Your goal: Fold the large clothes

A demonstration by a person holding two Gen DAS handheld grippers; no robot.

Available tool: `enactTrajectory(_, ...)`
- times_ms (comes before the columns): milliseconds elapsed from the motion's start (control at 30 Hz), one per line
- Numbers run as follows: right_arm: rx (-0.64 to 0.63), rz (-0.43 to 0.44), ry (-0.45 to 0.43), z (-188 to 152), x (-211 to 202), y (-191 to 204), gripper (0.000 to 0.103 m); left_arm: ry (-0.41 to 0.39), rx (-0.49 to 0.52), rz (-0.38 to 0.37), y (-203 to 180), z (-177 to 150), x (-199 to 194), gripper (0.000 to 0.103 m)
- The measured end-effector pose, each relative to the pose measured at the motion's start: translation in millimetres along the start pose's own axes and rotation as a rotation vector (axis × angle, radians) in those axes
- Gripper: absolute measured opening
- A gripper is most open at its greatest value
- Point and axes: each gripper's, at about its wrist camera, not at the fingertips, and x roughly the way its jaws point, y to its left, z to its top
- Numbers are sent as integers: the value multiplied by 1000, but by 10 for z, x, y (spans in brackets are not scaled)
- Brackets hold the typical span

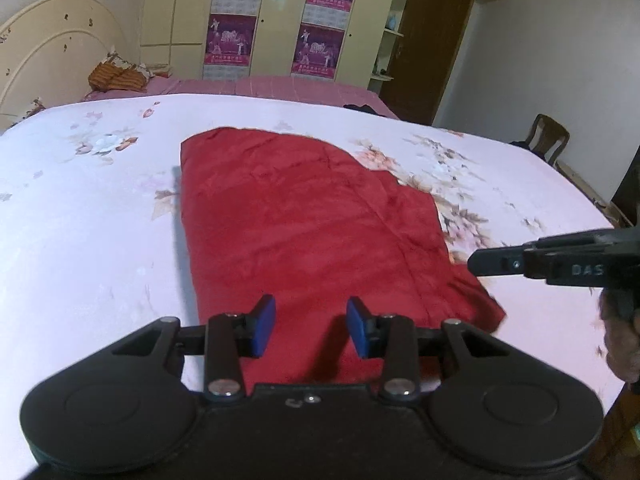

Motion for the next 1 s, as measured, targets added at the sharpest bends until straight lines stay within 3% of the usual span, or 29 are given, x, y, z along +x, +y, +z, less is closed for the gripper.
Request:
enactTrajectory(67, -15, 17, 17, -89, 5, 90, 7, 19, -8, 14, -13, -63, 33, 35)
enactTrajectory(267, -3, -72, 104, -307, 326, 32, 7, 22, -38, 56, -27, -219, 151, 37)
enactTrajectory(700, 52, -81, 150, -344, 447, -66, 7, 11, -19, 104, -85, -271, 207, 37)
enactTrajectory(1000, 66, -96, 37, -250, -191, 20, 7, -13, -34, 116, -206, -224, -115, 35)
